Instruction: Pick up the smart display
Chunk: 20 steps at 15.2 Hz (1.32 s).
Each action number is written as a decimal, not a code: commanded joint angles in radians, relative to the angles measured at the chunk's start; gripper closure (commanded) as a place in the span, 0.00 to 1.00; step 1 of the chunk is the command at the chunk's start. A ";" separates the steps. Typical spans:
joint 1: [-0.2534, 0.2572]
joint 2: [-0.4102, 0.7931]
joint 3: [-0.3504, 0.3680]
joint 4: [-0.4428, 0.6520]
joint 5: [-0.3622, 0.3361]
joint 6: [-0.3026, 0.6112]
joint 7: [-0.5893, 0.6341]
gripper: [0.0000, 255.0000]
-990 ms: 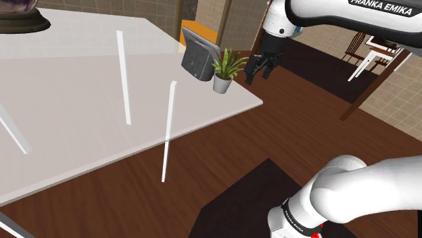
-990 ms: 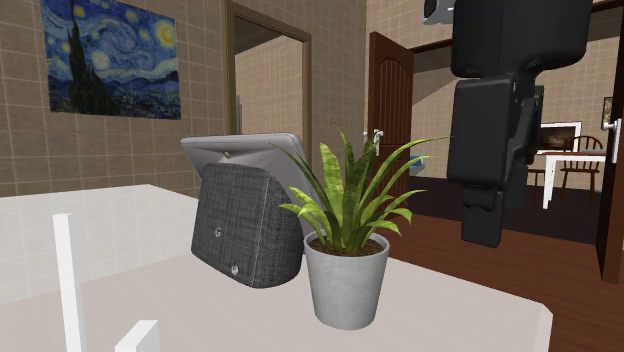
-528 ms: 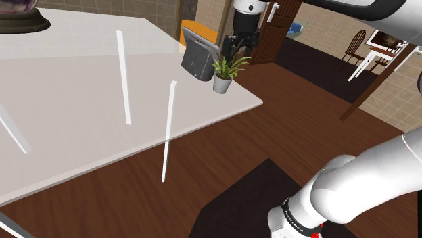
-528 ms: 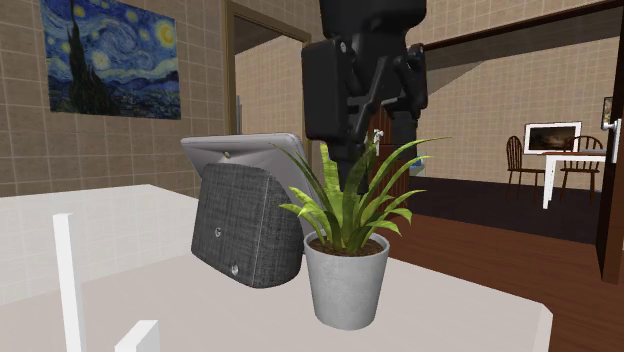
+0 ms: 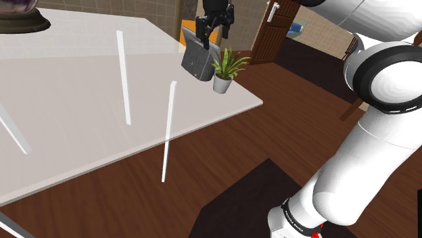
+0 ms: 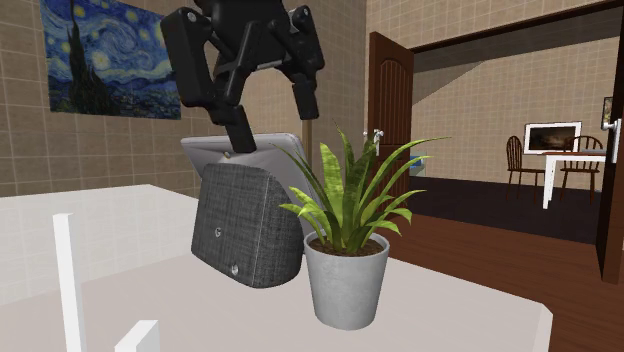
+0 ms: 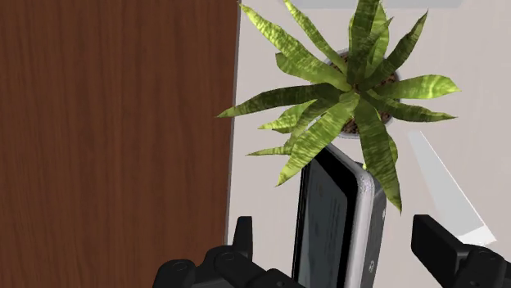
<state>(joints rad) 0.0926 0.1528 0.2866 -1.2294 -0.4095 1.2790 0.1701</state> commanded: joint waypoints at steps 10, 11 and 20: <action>-0.003 -0.006 0.001 -0.104 -0.003 0.085 0.031 1.00; -0.003 -0.007 0.001 -0.105 -0.003 0.086 0.032 1.00; -0.002 -0.001 0.001 -0.085 -0.005 0.072 0.027 1.00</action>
<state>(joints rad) 0.0900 0.1488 0.2874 -1.3253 -0.4135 1.3593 0.1992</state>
